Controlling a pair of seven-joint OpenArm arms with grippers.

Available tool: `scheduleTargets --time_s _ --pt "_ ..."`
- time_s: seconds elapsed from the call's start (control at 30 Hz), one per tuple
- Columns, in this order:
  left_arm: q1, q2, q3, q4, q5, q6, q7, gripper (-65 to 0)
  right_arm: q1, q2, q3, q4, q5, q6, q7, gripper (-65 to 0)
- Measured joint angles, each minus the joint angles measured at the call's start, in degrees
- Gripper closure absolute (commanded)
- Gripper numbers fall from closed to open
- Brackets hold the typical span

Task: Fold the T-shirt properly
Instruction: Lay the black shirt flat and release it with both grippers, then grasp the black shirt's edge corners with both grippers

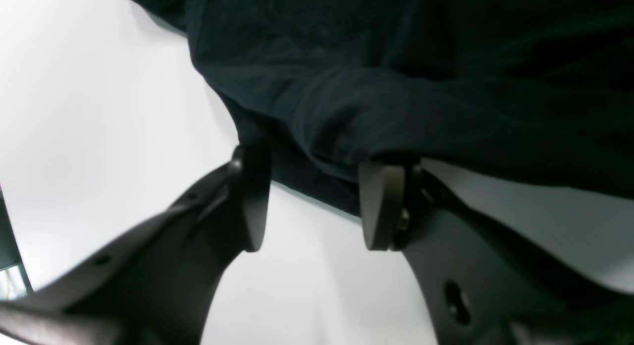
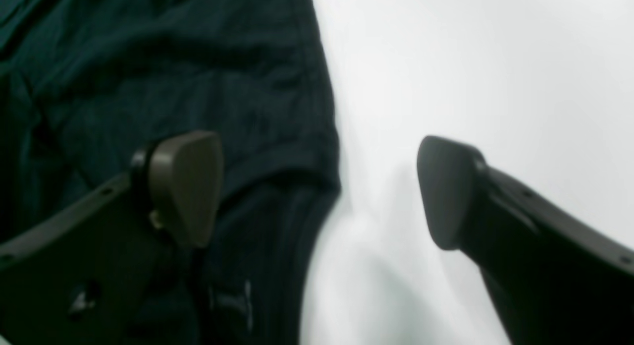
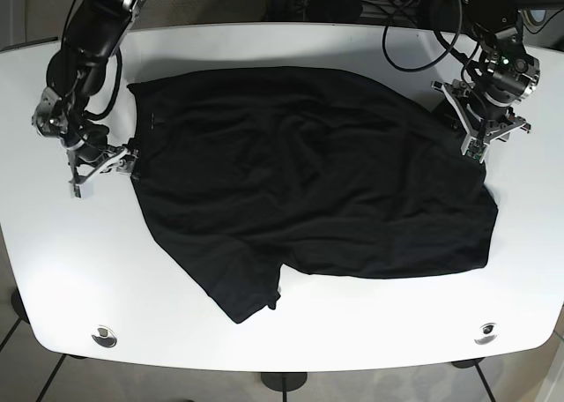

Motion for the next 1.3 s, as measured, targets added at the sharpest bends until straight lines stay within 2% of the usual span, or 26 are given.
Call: scheduleTargets --time_s 0.13,0.2,0.23,0.27,0.3,0.43,0.47,0.53,0.57,0.63,0.73,0.8,0.83,0.87,0.97,1.17,1.3 --pt "1.1 -1.6 0.2 0.0 -5.5 0.0 6.6 -26.8 1.6 0.1 0.0 -3.7 1.1 0.04 2.3 -57.5" --pt "1.2 -1.6 0.0 0.0 -8.0 0.2 7.7 -26.8 1.7 -0.5 -1.0 -3.7 1.0 0.15 2.9 -57.2" --pt "1.0 -1.4 0.0 0.0 -10.4 0.2 7.4 -26.8 1.9 -1.2 -2.8 -3.7 1.0 0.0 3.8 -54.5" --pt "0.8 -1.0 0.0 0.0 -11.3 0.2 7.4 -26.8 2.1 -1.9 -3.5 -3.7 1.1 0.04 3.9 -49.8" --pt "-0.1 0.1 0.0 0.0 -11.7 0.2 7.5 -26.8 2.2 -2.9 -4.1 -3.8 1.2 0.17 4.0 -40.1" --pt "-7.5 3.6 -2.9 0.0 -12.3 0.2 8.0 -27.4 1.8 -4.4 -4.1 -4.4 1.0 -0.02 5.2 -12.0" --pt "-8.9 3.7 -3.1 0.0 -12.2 0.3 10.6 -27.5 1.8 -4.3 -3.9 -4.4 0.6 -0.17 5.0 -8.6" --pt "-11.5 3.7 -3.1 -0.3 -12.1 0.3 16.2 -30.3 1.8 -4.3 -3.9 -4.4 0.6 -2.54 5.0 -2.7" --pt "-13.2 3.7 -3.1 -0.3 -12.1 0.3 17.7 -35.1 1.8 -4.3 -3.9 -4.4 0.7 -3.91 5.0 -1.9" --pt "-15.1 3.7 -3.2 -0.3 -12.4 0.3 17.6 -40.8 1.8 -4.3 -3.9 -4.3 0.8 -4.57 5.0 -2.1" --pt "-15.1 3.7 -3.2 -0.4 -13.1 0.3 20.7 -41.3 1.8 -4.3 -3.9 -4.3 0.8 -4.59 5.0 -2.1" --pt "-15.1 2.1 -3.1 -1.6 -19.5 0.4 19.9 -40.8 1.8 -4.4 -3.9 -4.3 0.8 -4.59 5.0 -2.1" --pt "-15.0 0.6 -3.1 -2.7 -20.7 0.4 19.4 -40.8 1.8 -4.4 -3.9 -4.3 0.9 -4.59 5.0 -2.1" --pt "-15.1 -0.8 -4.2 -4.2 -20.2 0.4 19.4 -40.8 1.8 -4.4 -3.9 -4.3 0.9 -4.59 5.0 -2.1" --pt "-16.8 -2.1 -13.3 -12.7 -15.4 0.4 17.2 -40.8 1.8 -4.5 -3.9 -4.3 0.9 -4.61 5.0 -2.1" --pt "-27.6 -9.4 -14.6 -35.2 -10.7 0.4 6.5 -40.8 1.7 -4.6 -3.9 -4.3 1.1 -4.61 5.0 -2.2" --pt "-33.5 -14.8 -14.9 -55.2 -9.6 0.4 -2.2 -40.8 1.7 -4.6 -3.9 -4.3 1.1 -4.59 5.0 -2.2"
